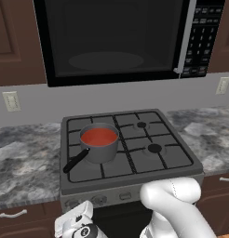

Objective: Wait until the marinara sauce is simmered to a deep red color and then turn off the stove.

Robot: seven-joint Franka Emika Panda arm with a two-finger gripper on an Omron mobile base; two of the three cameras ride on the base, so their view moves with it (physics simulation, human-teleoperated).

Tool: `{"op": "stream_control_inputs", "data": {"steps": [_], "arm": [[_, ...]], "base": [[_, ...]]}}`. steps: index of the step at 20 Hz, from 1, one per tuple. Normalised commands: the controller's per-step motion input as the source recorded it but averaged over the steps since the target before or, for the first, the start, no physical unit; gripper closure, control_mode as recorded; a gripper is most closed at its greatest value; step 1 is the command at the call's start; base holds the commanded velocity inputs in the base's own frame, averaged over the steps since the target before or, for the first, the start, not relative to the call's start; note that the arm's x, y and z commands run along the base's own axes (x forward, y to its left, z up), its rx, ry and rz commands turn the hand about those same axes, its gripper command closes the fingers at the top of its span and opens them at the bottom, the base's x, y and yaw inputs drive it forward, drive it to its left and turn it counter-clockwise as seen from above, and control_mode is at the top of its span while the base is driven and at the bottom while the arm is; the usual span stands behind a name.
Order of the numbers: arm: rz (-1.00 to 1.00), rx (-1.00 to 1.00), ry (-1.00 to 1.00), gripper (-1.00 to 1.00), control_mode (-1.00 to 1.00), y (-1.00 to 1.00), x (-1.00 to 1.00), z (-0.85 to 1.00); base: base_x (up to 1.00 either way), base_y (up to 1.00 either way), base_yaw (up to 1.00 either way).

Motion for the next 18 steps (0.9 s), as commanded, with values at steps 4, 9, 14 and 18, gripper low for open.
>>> {"op": "stream_control_inputs", "data": {"steps": [4, 9, 14, 18], "arm": [[0.00, 0.00, 0.00, 1.00, -1.00, 0.00, 0.00, 0.00], [0.00, 0.00, 0.00, 1.00, -1.00, 0.00, 0.00, 0.00], [0.00, 0.00, 0.00, 1.00, -1.00, 0.00, 0.00, 0.00], [0.00, 0.00, 0.00, 1.00, -1.00, 0.00, 0.00, 0.00]], "base": [[0.00, 0.00, 0.00], [0.00, 0.00, 0.00], [0.00, 0.00, 0.00], [0.00, 0.00, 0.00]]}}
